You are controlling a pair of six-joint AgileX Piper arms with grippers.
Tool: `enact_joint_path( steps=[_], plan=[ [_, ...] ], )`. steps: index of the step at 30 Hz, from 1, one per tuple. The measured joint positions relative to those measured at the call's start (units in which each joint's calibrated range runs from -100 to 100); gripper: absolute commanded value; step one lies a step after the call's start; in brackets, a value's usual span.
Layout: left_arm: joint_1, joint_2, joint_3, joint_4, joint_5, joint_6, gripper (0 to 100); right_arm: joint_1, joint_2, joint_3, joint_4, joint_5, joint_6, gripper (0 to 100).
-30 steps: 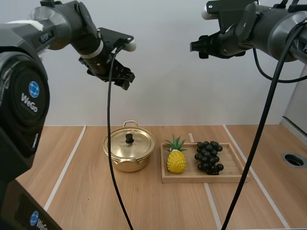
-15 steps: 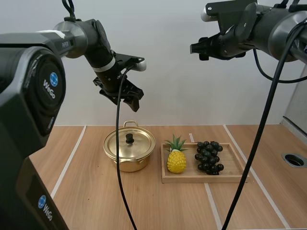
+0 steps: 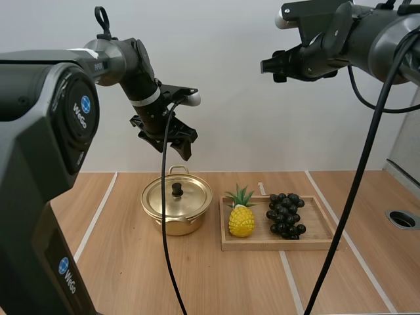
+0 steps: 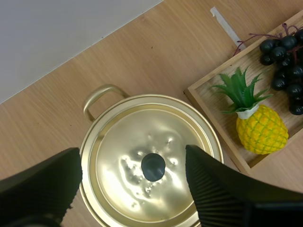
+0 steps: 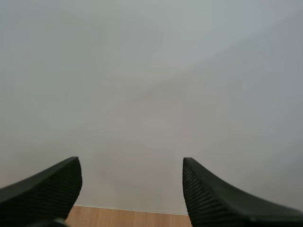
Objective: Open the pot, put the pineapple inside, and close it
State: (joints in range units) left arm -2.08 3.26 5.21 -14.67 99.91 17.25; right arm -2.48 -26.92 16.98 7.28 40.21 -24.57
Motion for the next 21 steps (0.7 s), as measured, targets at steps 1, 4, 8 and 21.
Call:
enact_joint_path(
  steps=[1, 4, 8, 21],
  plan=[
    [0.0, 0.0, 0.0, 0.0, 0.0, -0.2, 100, 0.0, 0.0, 0.0, 0.0, 0.0, 0.0, 100],
    [0.0, 0.4, 0.0, 0.0, 0.0, -1.0, 100, 0.0, 0.0, 0.0, 0.0, 0.0, 0.0, 100],
    [0.0, 2.8, 0.0, 0.0, 0.0, -2.0, 100, 0.0, 0.0, 0.0, 0.0, 0.0, 0.0, 100],
    [0.0, 7.6, 2.3, 2.2, 0.1, -3.5, 100, 0.0, 0.0, 0.0, 0.0, 0.0, 0.0, 100]
  ],
)
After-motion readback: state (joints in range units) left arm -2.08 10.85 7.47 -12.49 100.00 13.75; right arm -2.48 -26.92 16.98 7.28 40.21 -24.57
